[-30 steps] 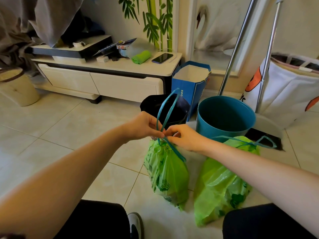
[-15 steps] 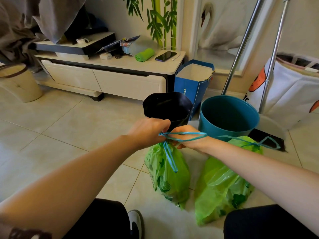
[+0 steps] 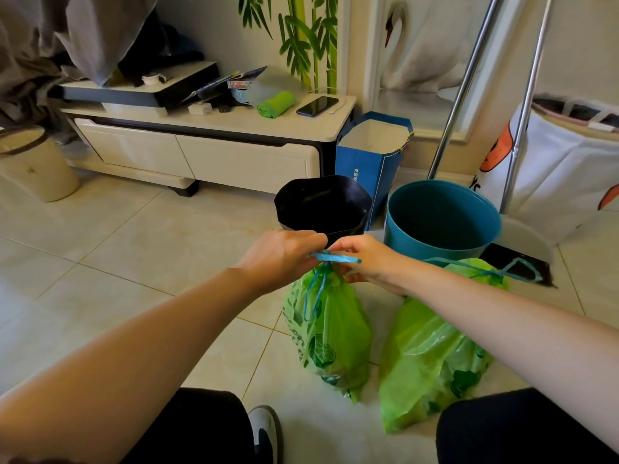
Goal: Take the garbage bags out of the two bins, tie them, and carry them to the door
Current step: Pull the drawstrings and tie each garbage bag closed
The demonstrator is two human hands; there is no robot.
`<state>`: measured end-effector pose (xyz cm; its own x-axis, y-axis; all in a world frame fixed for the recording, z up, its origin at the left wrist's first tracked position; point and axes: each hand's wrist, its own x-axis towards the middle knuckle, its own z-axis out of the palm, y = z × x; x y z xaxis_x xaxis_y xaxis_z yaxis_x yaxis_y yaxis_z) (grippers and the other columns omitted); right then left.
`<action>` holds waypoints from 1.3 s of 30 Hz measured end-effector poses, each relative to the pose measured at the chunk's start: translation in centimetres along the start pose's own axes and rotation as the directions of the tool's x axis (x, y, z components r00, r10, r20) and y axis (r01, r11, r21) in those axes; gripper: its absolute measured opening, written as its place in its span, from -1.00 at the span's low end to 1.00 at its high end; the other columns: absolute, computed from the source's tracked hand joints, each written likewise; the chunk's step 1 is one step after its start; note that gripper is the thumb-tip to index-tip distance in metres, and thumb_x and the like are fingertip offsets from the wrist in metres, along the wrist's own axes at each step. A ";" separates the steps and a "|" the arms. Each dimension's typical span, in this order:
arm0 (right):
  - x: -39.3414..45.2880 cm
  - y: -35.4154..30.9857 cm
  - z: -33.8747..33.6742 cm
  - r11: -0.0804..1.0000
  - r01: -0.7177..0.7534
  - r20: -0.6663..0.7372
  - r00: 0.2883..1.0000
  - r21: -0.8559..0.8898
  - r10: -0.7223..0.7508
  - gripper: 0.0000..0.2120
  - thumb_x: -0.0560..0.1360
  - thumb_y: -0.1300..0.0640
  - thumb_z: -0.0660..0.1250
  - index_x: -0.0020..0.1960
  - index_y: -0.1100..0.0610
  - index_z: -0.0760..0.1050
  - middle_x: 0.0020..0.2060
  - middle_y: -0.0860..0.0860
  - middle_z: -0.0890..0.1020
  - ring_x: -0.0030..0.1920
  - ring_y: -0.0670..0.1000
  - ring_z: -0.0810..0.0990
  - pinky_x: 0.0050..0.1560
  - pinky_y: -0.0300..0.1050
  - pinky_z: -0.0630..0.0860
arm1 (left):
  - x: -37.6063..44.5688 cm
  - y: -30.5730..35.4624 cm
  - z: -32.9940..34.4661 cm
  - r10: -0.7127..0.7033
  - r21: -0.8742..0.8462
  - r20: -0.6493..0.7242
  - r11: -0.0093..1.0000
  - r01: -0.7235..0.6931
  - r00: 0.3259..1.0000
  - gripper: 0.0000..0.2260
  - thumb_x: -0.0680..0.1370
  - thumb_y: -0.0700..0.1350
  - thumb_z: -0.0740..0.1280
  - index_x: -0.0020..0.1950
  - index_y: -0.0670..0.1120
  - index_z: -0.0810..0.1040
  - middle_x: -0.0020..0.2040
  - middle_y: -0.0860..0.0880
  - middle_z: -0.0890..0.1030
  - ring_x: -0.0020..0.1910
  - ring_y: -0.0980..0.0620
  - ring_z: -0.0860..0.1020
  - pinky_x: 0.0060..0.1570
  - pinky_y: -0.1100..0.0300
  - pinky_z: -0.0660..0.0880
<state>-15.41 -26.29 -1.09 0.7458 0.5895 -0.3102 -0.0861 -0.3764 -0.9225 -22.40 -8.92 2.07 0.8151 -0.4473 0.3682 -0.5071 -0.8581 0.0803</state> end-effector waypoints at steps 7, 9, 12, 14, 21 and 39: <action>1.3 -0.3 0.5 0.996 -0.064 -0.119 0.990 0.064 0.071 -0.87 0.27 0.05 0.19 -0.34 0.10 0.45 -0.42 0.05 0.45 -0.40 -0.01 0.44 -0.35 -0.16 0.41 | 0.5 0.6 0.0 0.011 -0.011 0.027 1.000 -0.011 1.000 -0.89 0.51 -0.19 0.31 -0.12 -0.19 0.60 -0.25 -0.09 0.61 -0.36 -0.14 0.51 -0.41 -0.05 0.50; 1.1 -0.6 -0.1 0.997 -0.015 -0.110 0.994 -0.070 0.008 -0.81 0.26 -0.04 0.19 -0.31 0.08 0.43 -0.39 0.05 0.46 -0.35 -0.01 0.46 -0.33 -0.16 0.45 | 0.5 0.5 -0.1 0.005 -0.019 0.056 1.000 -0.004 0.998 -0.90 0.52 -0.19 0.31 -0.09 -0.18 0.60 -0.21 -0.09 0.62 -0.31 -0.12 0.53 -0.35 -0.05 0.51; 0.9 -1.3 -0.9 0.982 0.053 -0.062 0.996 -0.179 -0.065 -0.80 0.32 -0.04 0.25 -0.34 0.09 0.41 -0.41 0.03 0.43 -0.35 -0.07 0.46 -0.39 -0.34 0.47 | 0.5 0.2 -0.2 -0.014 -0.073 0.107 0.997 0.022 0.994 -0.89 0.55 -0.16 0.32 0.01 -0.16 0.60 -0.11 -0.07 0.63 -0.19 -0.09 0.58 -0.23 -0.04 0.53; 0.8 -1.8 -1.3 0.976 0.079 -0.027 0.996 -0.205 -0.086 -0.75 0.41 0.04 0.33 -0.40 0.09 0.42 -0.44 0.00 0.44 -0.36 -0.11 0.47 -0.34 -0.34 0.47 | 0.6 0.2 -0.2 -0.040 -0.082 0.132 0.995 0.051 0.990 -0.87 0.56 -0.13 0.31 0.06 -0.14 0.59 -0.07 -0.05 0.63 -0.14 -0.07 0.58 -0.19 -0.02 0.53; 0.6 -2.0 -2.1 0.955 0.143 -0.091 0.981 -0.258 -0.171 -0.71 0.43 0.11 0.43 -0.40 0.15 0.45 -0.42 0.08 0.49 -0.34 -0.02 0.46 -0.25 -0.16 0.45 | 0.8 0.5 0.2 -0.145 -0.161 0.149 0.972 0.169 0.978 -0.86 0.54 -0.05 0.36 0.01 -0.09 0.62 -0.11 -0.02 0.66 -0.14 -0.04 0.59 -0.17 -0.01 0.53; 0.0 -4.3 -7.2 0.866 0.031 0.074 0.994 0.498 -0.079 -0.77 0.47 0.05 0.37 -0.37 0.04 0.53 -0.45 -0.02 0.51 -0.30 -0.02 0.60 -0.14 -0.15 0.57 | 0.4 -2.4 -0.4 -0.326 -0.376 0.247 0.836 0.400 0.913 -0.88 0.54 -0.08 0.38 -0.04 -0.09 0.67 -0.27 0.12 0.65 -0.44 0.13 0.63 -0.33 0.42 0.51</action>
<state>-10.31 -29.84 4.50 0.6991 0.6688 -0.2528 -0.3804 0.0485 -0.9235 -20.96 -6.97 2.39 0.9783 -0.1904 0.0814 -0.2028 -0.8014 0.5627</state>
